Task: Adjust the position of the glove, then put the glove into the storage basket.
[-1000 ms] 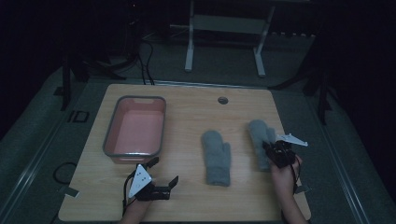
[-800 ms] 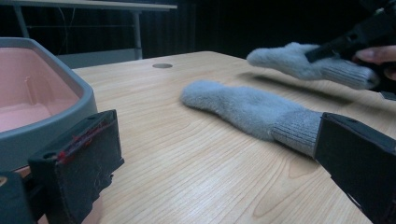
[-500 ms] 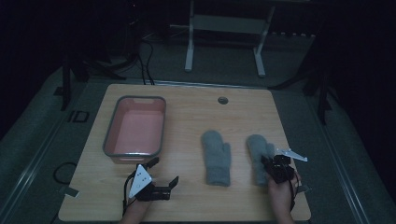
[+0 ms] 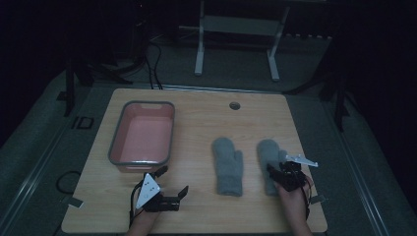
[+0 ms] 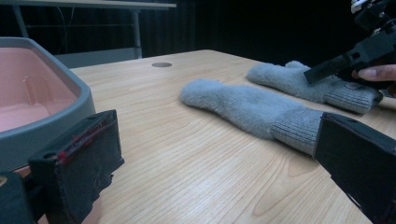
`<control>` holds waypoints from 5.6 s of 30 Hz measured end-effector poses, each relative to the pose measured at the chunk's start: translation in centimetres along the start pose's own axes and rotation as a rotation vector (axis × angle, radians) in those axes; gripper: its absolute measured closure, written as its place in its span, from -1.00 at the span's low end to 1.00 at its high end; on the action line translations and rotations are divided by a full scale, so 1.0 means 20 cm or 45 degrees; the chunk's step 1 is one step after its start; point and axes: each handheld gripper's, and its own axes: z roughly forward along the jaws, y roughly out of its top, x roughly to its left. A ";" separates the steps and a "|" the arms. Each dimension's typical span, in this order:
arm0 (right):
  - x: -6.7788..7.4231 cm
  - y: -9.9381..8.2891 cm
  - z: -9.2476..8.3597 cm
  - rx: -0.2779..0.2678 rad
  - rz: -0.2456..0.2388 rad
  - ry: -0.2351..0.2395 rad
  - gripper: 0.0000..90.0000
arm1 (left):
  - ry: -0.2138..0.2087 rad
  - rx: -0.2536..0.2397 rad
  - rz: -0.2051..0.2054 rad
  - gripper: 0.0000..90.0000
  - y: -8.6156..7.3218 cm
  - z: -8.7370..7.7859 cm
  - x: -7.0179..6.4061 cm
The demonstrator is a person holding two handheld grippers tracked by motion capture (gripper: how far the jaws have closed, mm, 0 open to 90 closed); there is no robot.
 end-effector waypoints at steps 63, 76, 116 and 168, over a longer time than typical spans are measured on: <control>0.72 0.21 -0.09 -0.086 -0.045 0.082 0.79 | -0.006 0.011 -0.001 -0.97 0.00 0.00 0.00; 0.80 0.10 0.04 -0.001 -0.050 0.077 0.78 | -0.003 0.013 -0.006 -0.97 0.00 0.00 0.00; 0.44 0.20 -0.02 -0.098 -0.442 0.444 -0.68 | -0.067 0.282 0.029 -0.91 0.05 0.10 -0.07; 0.33 0.11 0.27 0.268 -0.248 0.577 0.32 | -0.173 0.791 -0.181 -0.68 0.24 0.83 -0.06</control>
